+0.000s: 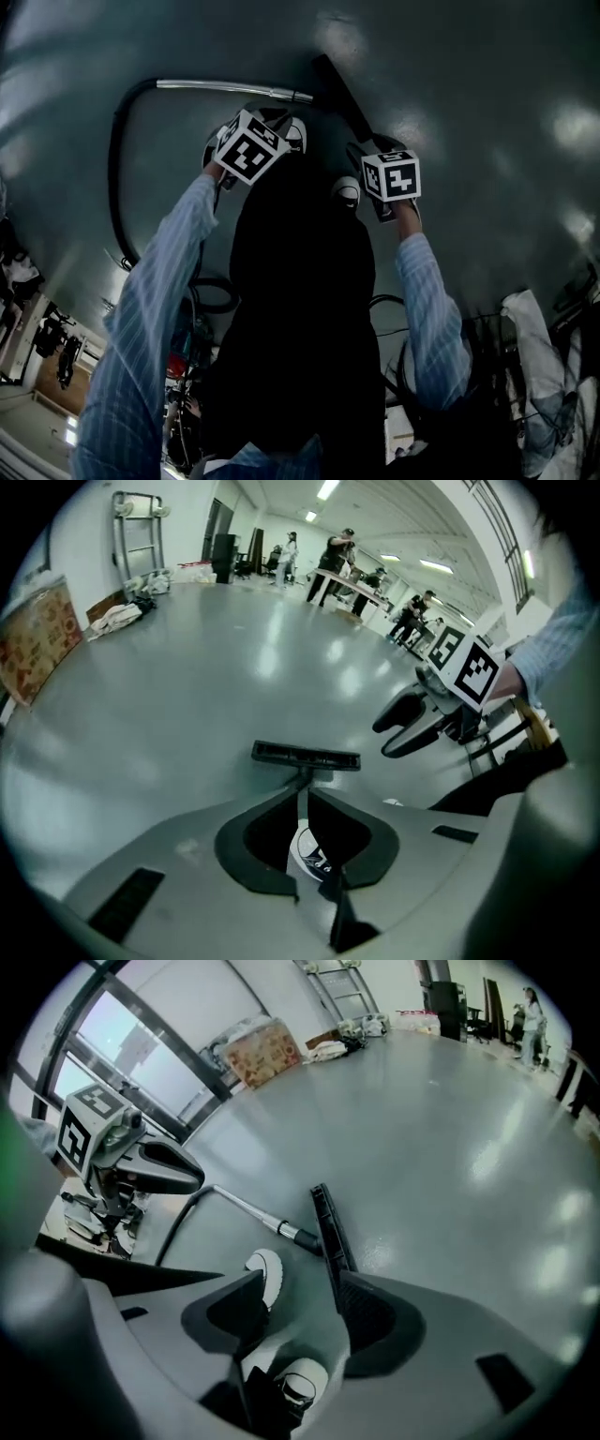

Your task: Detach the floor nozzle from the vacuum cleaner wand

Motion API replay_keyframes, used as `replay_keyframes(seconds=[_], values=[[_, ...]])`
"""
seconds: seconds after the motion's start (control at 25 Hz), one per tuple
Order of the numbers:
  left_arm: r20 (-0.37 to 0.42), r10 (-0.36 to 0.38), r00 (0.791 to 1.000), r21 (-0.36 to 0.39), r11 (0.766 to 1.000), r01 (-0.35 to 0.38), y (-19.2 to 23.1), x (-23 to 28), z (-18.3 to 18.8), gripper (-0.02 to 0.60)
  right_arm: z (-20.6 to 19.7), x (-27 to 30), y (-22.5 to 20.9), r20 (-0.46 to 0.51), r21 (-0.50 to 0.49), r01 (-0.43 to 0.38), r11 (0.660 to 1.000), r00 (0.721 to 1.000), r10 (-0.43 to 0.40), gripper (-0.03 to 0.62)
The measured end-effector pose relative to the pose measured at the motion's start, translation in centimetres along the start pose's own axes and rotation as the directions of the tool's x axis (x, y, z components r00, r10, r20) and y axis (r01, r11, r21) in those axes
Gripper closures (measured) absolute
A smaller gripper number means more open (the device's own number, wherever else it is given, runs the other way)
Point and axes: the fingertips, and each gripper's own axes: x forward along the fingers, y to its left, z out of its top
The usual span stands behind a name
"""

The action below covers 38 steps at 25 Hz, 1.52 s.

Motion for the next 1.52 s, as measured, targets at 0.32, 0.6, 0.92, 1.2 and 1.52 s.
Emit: replay_keyframes(seconds=[0.32, 0.6, 0.92, 1.2, 1.52], values=[[-0.137, 0.014, 0.991, 0.257, 0.966, 0.022, 2.8, 10.3, -3.4, 0.464, 0.0, 7.9, -4.6, -0.053, -0.146, 0.065, 0.987, 0.996, -0.073, 0.345], [-0.235, 0.055, 0.97, 0.462, 0.885, 0.062, 4.1, 17.0, -4.8, 0.448, -0.9, 11.7, -6.8, -0.063, -0.165, 0.076, 0.983, 0.994, -0.087, 0.345], [-0.317, 0.15, 0.936, 0.631, 0.771, 0.09, 4.5, 20.6, -6.6, 0.448, -0.7, 12.8, -7.5, -0.036, -0.147, 0.091, 0.985, 0.995, -0.098, 0.347], [-0.319, 0.167, 0.933, 0.615, 0.785, 0.071, 5.2, 20.9, -6.9, 0.448, -0.6, 12.9, -6.9, -0.031, -0.132, 0.105, 0.986, 0.994, -0.109, 0.373], [-0.338, 0.153, 0.928, 0.598, 0.797, 0.086, 4.6, 19.9, -6.3, 0.442, -2.4, 9.5, -10.4, -0.047, -0.1, 0.194, 0.976, 0.979, -0.2, 0.382]])
